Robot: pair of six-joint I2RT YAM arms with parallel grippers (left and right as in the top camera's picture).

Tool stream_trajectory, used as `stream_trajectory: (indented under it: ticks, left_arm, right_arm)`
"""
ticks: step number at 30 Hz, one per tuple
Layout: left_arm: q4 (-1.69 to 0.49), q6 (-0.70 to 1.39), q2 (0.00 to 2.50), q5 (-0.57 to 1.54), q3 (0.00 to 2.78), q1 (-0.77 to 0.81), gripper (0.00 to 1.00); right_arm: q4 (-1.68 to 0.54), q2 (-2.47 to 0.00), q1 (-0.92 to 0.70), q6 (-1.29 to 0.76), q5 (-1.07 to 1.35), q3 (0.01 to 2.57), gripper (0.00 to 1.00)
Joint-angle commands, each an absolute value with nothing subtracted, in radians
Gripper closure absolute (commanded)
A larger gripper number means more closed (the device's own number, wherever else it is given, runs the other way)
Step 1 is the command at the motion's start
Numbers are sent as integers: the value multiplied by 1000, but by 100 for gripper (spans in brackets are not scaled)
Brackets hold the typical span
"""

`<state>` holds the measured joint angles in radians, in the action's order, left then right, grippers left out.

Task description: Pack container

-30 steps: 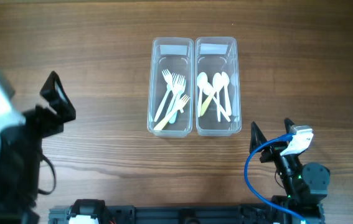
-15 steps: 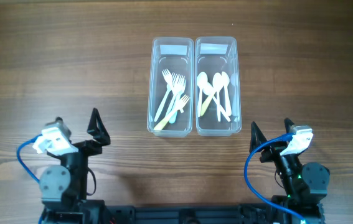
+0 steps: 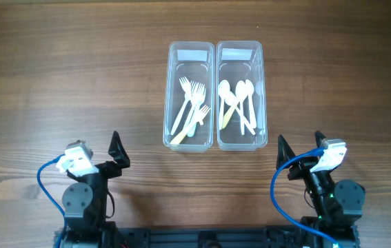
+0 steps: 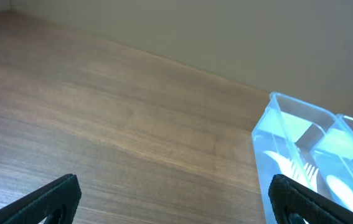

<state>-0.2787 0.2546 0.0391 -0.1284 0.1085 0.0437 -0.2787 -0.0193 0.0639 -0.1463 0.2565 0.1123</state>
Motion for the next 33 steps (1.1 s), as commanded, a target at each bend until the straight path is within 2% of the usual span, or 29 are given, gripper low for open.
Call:
stream_trajectory:
  ticks: [1,33]
  left_arm:
    - [-268,270,18,-117,85,36,0]
    - [-269,270,18,-116,85,36,0]
  right_arm:
    - [-274,-11,59,-160,243,106,0]
    - [-273,-11,59,-160,243,106,0]
